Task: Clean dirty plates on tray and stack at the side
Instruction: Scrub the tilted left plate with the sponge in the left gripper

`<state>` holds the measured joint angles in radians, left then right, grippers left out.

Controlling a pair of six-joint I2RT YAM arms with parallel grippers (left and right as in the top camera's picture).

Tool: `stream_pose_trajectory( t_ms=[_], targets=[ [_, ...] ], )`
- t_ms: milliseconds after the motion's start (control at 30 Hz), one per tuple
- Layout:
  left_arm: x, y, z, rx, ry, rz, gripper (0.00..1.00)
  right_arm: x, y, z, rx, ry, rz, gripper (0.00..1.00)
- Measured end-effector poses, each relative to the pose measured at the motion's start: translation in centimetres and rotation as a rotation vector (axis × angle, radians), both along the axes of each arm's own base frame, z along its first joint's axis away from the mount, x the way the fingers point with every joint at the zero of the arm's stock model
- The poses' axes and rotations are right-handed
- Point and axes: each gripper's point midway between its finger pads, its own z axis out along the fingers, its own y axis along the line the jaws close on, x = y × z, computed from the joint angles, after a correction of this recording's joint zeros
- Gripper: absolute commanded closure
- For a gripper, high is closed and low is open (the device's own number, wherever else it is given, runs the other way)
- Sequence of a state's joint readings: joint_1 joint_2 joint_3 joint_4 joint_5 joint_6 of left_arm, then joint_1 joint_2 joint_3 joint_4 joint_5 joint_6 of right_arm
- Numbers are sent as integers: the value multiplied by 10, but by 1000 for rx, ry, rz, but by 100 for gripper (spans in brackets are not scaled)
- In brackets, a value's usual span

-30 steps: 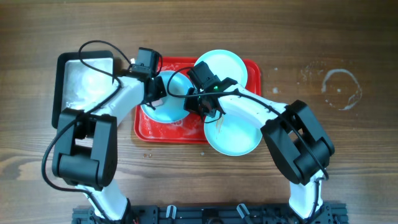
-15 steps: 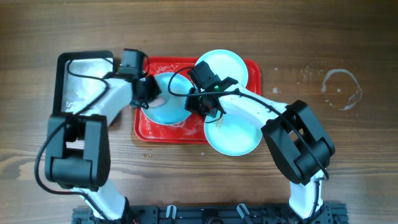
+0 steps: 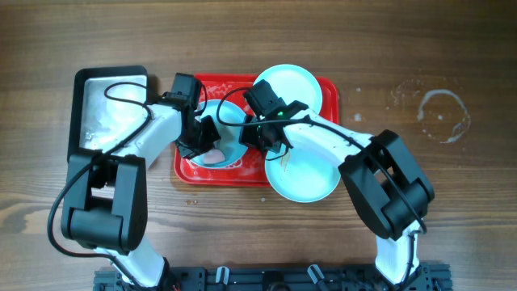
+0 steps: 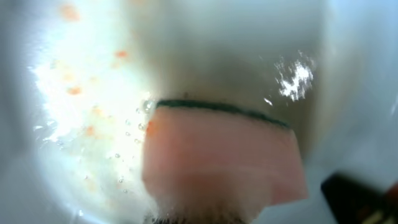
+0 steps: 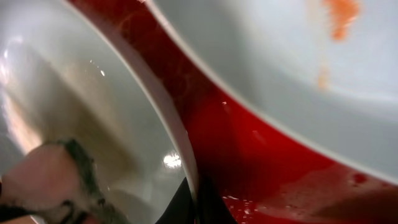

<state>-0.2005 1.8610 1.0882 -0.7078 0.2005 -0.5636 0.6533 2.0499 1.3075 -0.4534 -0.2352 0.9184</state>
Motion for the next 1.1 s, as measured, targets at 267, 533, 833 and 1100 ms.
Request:
stream_pose_trajectory(
  t_ms=[267,533,833,1100],
  targets=[
    [45,41,7,260,-173,186,96,0,1,0,2,-1,2,96],
    [46,42,29,264,-19,-83,96,0,1,0,2,-1,2,96],
    [78,-11,62,164,-189,-432,96,0,1,0,3,-1,3,96],
    [50,-48,16,52,-182,-526,96,-1,2,0,5,0,5,96]
  ],
)
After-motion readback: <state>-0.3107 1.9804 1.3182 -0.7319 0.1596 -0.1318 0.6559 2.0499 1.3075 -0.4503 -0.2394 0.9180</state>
